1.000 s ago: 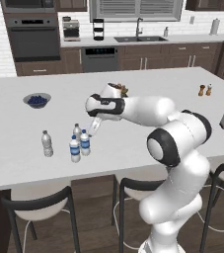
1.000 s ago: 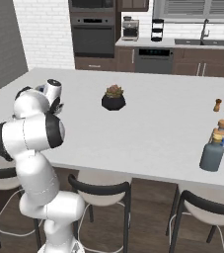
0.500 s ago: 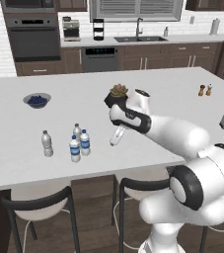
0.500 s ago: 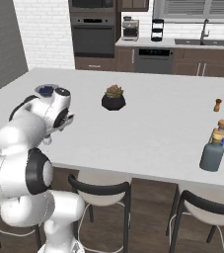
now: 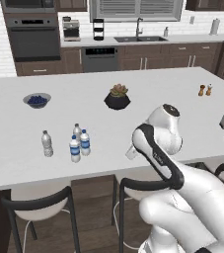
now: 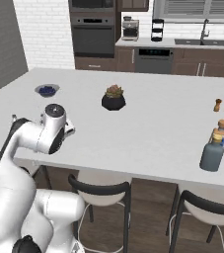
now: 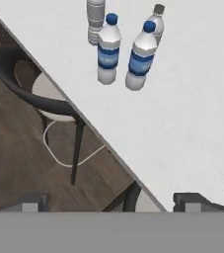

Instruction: Move the plastic bottles in the middle to the plastics group, and the glass bottles in the middle to the glass group.

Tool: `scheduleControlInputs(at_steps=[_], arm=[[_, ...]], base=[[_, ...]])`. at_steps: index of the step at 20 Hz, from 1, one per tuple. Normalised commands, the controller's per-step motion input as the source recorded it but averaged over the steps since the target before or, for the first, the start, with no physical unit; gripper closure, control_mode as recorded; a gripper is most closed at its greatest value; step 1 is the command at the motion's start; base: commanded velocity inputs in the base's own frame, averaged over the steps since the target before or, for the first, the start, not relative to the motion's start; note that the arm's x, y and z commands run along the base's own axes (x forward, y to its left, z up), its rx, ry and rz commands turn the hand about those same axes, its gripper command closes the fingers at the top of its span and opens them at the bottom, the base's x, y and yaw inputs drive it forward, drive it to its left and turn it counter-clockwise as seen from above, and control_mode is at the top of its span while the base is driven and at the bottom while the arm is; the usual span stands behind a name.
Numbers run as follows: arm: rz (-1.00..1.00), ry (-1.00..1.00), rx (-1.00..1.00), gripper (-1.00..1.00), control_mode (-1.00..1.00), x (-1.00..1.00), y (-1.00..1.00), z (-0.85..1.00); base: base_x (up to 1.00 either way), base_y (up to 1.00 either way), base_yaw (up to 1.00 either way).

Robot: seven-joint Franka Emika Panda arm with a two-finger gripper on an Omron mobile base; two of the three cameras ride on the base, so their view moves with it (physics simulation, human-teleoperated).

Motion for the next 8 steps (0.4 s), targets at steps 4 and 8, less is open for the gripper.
scheduleControlInputs(at_steps=[4,8], arm=[[-0.07,-0.52,0.0,-1.0,-1.0,-0.82,-0.05,0.36],[-0.15,-0.58,0.0,-1.0,-1.0,-0.77,-0.25,0.36]], base=[[0.0,0.0,0.0],[0.0,0.0,0.0]])
